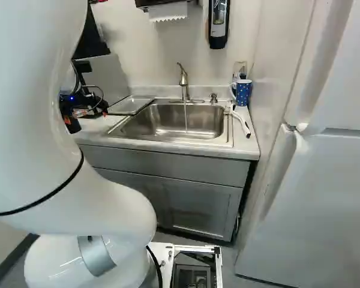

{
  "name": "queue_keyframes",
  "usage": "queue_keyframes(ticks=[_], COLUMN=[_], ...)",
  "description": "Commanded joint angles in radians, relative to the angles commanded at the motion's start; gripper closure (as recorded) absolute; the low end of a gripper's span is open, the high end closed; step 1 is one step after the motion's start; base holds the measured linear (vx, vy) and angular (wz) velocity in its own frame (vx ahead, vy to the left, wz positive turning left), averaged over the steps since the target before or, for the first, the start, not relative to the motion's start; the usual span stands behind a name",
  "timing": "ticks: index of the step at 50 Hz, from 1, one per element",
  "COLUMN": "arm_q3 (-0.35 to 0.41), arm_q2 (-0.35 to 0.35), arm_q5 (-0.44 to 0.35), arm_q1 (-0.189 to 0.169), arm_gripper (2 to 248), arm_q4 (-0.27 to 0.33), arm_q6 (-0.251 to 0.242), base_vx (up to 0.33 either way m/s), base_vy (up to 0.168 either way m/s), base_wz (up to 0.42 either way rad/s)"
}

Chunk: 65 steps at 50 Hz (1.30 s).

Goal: Rinse the cup and place it in the tray

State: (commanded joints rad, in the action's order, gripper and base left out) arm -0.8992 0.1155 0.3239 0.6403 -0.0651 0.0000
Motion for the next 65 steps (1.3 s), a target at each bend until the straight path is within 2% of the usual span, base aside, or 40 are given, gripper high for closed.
queue_keyframes(ticks=[15, 34, 65], arm_q3=[0.029, 0.061, 0.097], arm_q2=[0.023, 0.011, -0.028], arm_q5=[-0.064, -0.157, -0.389], arm_q1=[0.046, 0.061, 0.093], arm_gripper=[3, 3, 3], arm_q4=[0.0, 0.0, 0.012], arm_q6=[0.0, 0.0, 0.0], base_vx=[0.0, 0.0, 0.0], base_vy=[0.0, 0.0, 0.0], base_wz=[0.0, 0.0, 0.0])
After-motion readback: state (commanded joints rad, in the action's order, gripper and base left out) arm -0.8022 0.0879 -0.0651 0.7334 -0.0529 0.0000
